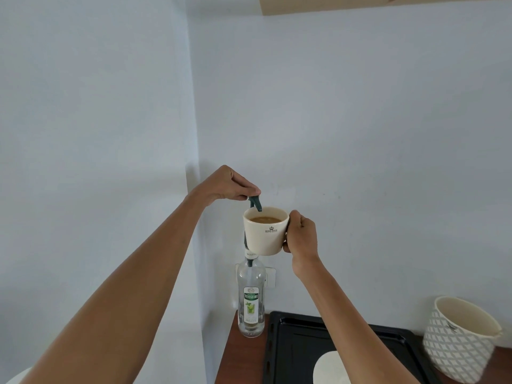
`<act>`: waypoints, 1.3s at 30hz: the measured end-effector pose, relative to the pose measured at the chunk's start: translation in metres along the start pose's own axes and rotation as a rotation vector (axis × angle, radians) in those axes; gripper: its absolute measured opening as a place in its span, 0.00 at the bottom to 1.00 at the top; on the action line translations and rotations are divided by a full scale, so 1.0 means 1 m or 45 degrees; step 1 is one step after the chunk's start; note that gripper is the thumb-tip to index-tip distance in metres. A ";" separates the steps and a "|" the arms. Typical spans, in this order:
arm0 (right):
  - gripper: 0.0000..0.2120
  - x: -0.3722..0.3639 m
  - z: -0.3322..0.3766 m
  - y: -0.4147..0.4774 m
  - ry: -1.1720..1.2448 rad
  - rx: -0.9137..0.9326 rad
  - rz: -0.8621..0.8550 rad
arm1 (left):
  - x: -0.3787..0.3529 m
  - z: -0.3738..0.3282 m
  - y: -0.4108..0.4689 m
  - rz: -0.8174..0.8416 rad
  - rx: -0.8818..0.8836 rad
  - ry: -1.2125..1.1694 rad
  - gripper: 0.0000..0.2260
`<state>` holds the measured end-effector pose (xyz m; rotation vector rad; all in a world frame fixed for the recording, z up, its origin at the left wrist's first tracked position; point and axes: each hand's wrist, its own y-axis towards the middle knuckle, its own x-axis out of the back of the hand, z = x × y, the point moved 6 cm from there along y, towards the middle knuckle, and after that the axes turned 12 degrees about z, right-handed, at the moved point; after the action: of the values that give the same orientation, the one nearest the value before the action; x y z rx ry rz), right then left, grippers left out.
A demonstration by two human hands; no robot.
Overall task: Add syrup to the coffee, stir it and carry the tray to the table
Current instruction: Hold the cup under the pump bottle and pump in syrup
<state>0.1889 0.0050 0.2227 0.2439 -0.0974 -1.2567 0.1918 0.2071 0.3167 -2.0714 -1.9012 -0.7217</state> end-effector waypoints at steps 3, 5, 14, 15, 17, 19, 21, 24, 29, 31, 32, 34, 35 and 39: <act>0.16 -0.001 0.001 0.000 0.008 0.002 0.003 | 0.002 -0.003 -0.001 -0.039 -0.022 -0.020 0.11; 0.16 -0.002 0.002 0.000 0.011 0.005 0.008 | 0.004 -0.006 -0.002 -0.064 -0.032 -0.022 0.11; 0.13 -0.002 0.005 -0.002 0.016 0.006 0.014 | 0.004 -0.012 -0.004 -0.048 -0.023 0.035 0.12; 0.13 -0.002 0.005 -0.002 0.020 0.007 0.017 | 0.004 -0.012 -0.004 -0.053 -0.021 0.040 0.12; 0.12 -0.003 0.005 -0.002 0.028 0.008 0.024 | 0.004 -0.010 -0.003 -0.071 -0.022 0.043 0.11; 0.12 -0.003 0.005 -0.002 0.032 0.008 0.025 | 0.004 -0.009 -0.002 -0.081 -0.024 0.042 0.11; 0.13 -0.002 0.006 -0.001 0.037 0.008 0.021 | 0.004 -0.009 -0.001 -0.072 -0.021 0.049 0.10; 0.12 -0.001 0.005 -0.001 0.032 0.000 0.009 | 0.004 -0.010 0.000 -0.055 -0.008 0.062 0.09; 0.12 0.000 0.000 -0.002 0.029 -0.008 0.005 | 0.004 -0.008 0.001 -0.051 -0.002 0.030 0.10; 0.11 0.000 -0.002 -0.002 0.028 -0.011 0.005 | 0.005 -0.007 0.001 -0.052 -0.008 0.017 0.10; 0.11 -0.001 -0.003 -0.002 0.029 -0.009 0.007 | 0.005 -0.006 0.001 -0.055 -0.011 0.009 0.10; 0.11 -0.001 -0.004 -0.001 0.032 -0.009 0.008 | 0.005 -0.005 0.001 -0.058 -0.015 -0.004 0.10; 0.12 -0.001 -0.004 -0.001 0.035 -0.009 0.006 | 0.005 -0.005 0.001 -0.058 -0.018 -0.005 0.10; 0.14 -0.001 -0.006 -0.001 0.041 -0.017 0.006 | 0.004 -0.005 0.002 -0.057 -0.023 -0.001 0.10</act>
<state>0.1891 0.0066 0.2165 0.2525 -0.0618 -1.2480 0.1927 0.2082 0.3228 -2.0457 -1.9547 -0.7508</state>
